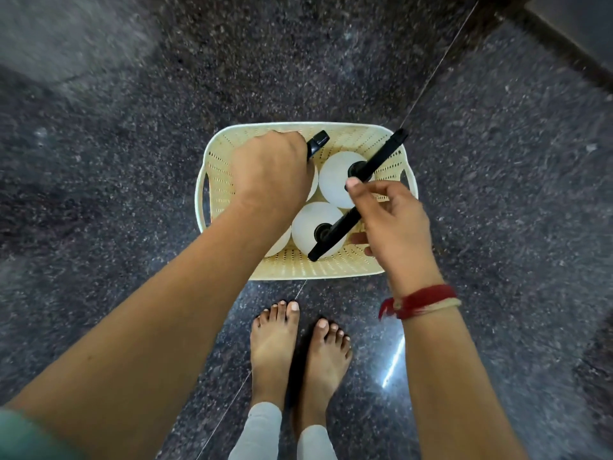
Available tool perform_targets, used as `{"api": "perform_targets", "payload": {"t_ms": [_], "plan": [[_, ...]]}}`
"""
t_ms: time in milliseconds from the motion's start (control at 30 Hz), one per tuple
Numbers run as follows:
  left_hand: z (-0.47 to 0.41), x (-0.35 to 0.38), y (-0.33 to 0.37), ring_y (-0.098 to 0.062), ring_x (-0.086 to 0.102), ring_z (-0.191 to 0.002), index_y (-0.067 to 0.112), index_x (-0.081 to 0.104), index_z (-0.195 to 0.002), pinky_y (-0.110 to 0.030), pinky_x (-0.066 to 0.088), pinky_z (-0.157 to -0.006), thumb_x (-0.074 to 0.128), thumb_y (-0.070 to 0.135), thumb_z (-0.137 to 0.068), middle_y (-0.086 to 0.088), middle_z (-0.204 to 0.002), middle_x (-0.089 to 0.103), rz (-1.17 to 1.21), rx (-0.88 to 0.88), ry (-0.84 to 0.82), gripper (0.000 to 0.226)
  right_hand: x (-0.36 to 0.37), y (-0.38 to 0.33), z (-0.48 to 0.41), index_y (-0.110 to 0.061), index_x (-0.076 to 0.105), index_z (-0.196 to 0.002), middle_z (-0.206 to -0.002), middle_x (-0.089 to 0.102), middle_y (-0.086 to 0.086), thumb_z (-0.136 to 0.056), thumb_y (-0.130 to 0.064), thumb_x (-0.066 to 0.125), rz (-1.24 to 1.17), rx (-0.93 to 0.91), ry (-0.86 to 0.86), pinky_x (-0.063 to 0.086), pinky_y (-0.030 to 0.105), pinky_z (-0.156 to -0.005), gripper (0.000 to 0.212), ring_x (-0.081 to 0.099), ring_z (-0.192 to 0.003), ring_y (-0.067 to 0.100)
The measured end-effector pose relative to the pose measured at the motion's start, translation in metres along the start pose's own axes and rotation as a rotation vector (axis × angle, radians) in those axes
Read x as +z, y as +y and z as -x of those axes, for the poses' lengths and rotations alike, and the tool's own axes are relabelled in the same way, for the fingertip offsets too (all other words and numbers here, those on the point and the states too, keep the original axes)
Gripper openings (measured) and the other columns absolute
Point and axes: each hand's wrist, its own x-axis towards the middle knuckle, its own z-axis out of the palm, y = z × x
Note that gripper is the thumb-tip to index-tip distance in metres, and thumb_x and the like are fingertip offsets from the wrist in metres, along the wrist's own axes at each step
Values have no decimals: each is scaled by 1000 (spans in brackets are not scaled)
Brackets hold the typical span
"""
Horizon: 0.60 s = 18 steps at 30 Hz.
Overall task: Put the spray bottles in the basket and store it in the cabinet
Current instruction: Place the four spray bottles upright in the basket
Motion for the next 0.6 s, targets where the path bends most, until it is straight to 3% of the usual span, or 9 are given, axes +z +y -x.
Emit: {"api": "perform_targets", "payload": {"t_ms": [133, 267, 333, 400, 433, 500, 567, 600], "plan": [[-3, 12, 0, -23, 43, -64, 9, 60, -103, -23, 16, -43, 43, 31, -102, -5, -67, 42, -32, 50, 20, 27, 9, -2, -10, -24, 57, -110, -74, 66, -4, -84, -57, 57, 98, -41, 52, 55, 41, -79, 42, 70, -75, 23], [3, 8, -11, -18, 33, -49, 11, 56, -94, -24, 16, -42, 40, 57, -97, 0, -58, 32, 45, 6, 21, 49, -3, 8, -8, -24, 58, -115, -73, 61, -11, -82, -69, 48, 100, -31, 139, 53, 40, -82, 57, 70, -78, 24], [10, 4, -24, -22, 40, -49, 10, 58, -92, -21, 18, -43, 35, 74, -89, -1, -56, 38, 103, -54, 78, 68, -13, 18, -4, -22, 58, -117, -82, 63, -11, -84, -68, 47, 66, -57, 223, 53, 39, -81, 57, 69, -82, 22], [19, 1, -43, -30, 60, -64, 11, 63, -103, -21, 30, -48, 26, 87, -79, -6, -64, 61, 168, -126, 150, 88, -23, 30, -4, -19, 56, -121, -99, 65, -2, -87, -60, 51, -18, -93, 318, 52, 35, -86, 54, 65, -88, 14], [23, 2, -56, -34, 67, -74, 14, 64, -108, -26, 39, -53, 22, 91, -76, -7, -74, 69, 206, -153, 193, 93, -26, 37, -7, -17, 55, -123, -107, 63, 2, -88, -56, 54, -61, -113, 366, 50, 25, -87, 53, 60, -88, 6], [30, 1, -81, -37, 69, -88, 17, 63, -114, -38, 48, -66, 26, 88, -79, -10, -90, 74, 317, -242, 251, 87, -30, 49, -15, -16, 51, -130, -124, 54, 7, -86, -53, 57, -78, -138, 451, 42, 14, -88, 59, 50, -93, -1], [39, 20, -96, -35, 63, -106, 14, 57, -124, -41, 49, -85, 40, 74, -86, -13, -115, 68, 484, -379, 194, 73, -28, 57, -28, -17, 40, -141, -139, 42, 9, -81, -55, 60, -86, -127, 467, 33, 22, -103, 74, 43, -117, 7], [37, 33, -105, -30, 59, -115, 14, 52, -132, -40, 47, -95, 47, 69, -87, -10, -128, 61, 694, -488, 125, 71, -26, 60, -35, -18, 33, -145, -146, 34, 9, -79, -56, 63, -127, -105, 448, 27, 27, -110, 82, 36, -130, 12]]}}
